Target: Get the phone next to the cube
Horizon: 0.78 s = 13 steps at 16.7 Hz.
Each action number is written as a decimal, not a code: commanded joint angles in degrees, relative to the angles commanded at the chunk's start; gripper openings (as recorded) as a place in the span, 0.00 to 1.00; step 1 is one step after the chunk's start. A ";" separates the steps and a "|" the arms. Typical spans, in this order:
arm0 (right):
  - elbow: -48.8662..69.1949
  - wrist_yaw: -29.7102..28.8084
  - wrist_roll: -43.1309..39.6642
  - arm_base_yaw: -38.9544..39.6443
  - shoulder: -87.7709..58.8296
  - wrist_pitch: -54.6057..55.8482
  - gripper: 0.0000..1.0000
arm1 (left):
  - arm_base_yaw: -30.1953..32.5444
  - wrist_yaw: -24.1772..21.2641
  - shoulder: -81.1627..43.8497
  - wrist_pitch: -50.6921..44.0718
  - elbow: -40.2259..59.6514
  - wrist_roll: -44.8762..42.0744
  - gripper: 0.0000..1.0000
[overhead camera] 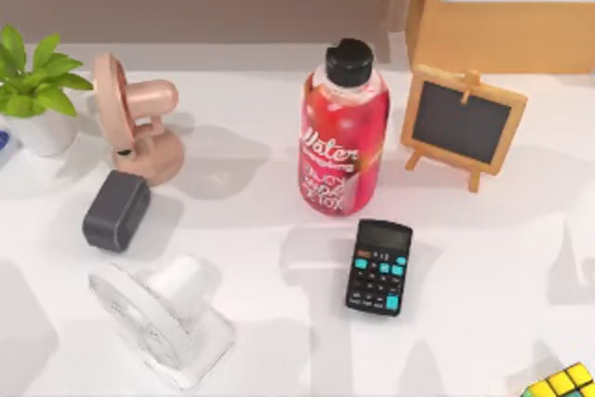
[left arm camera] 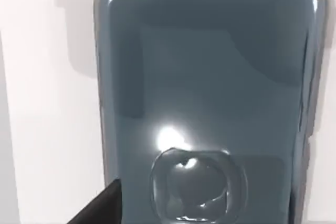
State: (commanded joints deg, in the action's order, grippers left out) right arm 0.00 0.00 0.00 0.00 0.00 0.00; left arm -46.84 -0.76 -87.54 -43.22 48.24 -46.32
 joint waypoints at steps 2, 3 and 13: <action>0.00 0.00 0.00 0.00 0.00 0.00 1.00 | -2.94 -0.18 -4.90 -2.39 3.37 -2.90 1.00; 0.00 0.00 0.00 0.00 0.00 0.00 1.00 | -3.98 -0.27 -6.51 -3.20 4.61 -3.92 1.00; 0.00 0.00 0.00 0.00 0.00 0.00 1.00 | -5.04 -0.39 -9.49 -1.69 4.71 -4.95 1.00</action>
State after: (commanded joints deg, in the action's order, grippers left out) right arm 0.00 0.00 0.00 0.00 0.00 0.00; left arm -51.88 -1.14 -97.03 -44.91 52.95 -51.27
